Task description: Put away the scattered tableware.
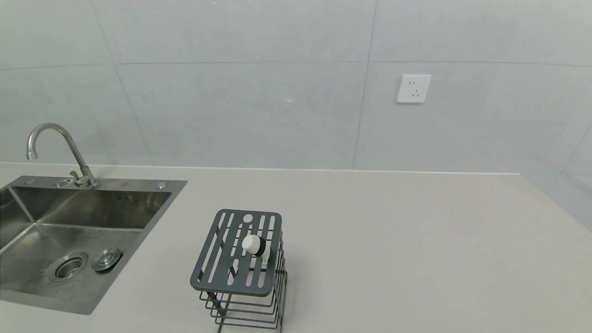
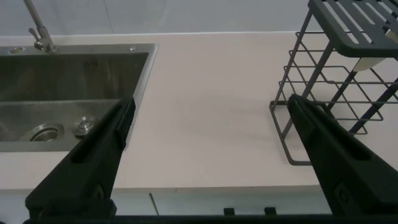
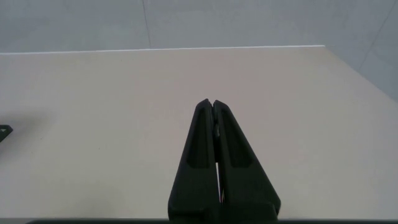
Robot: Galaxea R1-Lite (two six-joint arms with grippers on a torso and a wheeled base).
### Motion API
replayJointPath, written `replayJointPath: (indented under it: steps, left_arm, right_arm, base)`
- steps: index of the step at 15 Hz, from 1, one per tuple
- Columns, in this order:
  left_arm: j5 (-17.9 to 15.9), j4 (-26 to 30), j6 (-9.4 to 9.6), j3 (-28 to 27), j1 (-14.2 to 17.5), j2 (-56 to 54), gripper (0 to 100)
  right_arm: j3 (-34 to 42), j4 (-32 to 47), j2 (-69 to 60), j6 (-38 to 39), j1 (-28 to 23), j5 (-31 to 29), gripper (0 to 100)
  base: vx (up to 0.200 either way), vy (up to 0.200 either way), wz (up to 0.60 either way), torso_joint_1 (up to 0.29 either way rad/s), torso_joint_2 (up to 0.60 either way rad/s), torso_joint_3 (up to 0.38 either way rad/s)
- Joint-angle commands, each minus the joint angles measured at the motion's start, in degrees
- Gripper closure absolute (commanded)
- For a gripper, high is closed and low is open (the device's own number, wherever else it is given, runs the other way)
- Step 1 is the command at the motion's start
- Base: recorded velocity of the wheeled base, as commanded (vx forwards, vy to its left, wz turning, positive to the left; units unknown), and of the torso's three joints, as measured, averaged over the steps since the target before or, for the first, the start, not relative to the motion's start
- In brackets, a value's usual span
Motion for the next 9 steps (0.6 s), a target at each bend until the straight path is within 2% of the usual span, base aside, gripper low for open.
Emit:
replayJointPath:
  steps: [1,9]
  left_arm:
    - [0.44,0.01,-0.34,0.16,0.09,-0.1,0]
    - [0.36,0.01,-0.51,0.16,0.0,-0.1,0]
  right_arm:
    - [0.01,0.0,0.05,-0.1,-0.01,0.24,100]
    - [0.01,0.0,0.05,-0.1,-0.01,0.24,100]
  base:
    - [0.0,0.0,0.0,0.0,0.0,0.0]
    - [0.0,0.0,0.0,0.0,0.0,0.0]
